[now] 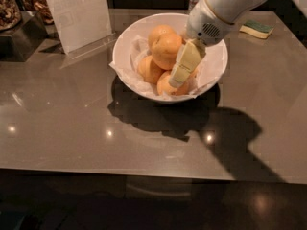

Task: Pick orange from white bowl

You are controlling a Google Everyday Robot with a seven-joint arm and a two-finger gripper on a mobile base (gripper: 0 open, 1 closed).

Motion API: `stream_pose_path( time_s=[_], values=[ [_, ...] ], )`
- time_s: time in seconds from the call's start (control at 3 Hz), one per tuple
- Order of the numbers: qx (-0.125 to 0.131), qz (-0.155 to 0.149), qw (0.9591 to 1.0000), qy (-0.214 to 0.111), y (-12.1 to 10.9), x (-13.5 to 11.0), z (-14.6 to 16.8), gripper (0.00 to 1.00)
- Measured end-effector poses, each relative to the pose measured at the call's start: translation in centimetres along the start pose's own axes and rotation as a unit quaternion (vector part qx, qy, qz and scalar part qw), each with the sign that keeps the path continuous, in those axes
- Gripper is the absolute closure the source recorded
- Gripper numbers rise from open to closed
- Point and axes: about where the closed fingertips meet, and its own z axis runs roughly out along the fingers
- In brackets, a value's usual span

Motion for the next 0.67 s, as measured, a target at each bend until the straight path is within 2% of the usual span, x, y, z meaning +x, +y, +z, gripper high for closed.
stream_pose_path(
  time_s=[0.33, 0.67],
  values=[
    [-0.001, 0.002, 0.9999, -0.013, -1.5, -1.5, 1.5, 0.00],
    [0.008, 0.012, 0.9997, -0.021, -2.7, -2.0, 2.6, 0.00]
  ],
)
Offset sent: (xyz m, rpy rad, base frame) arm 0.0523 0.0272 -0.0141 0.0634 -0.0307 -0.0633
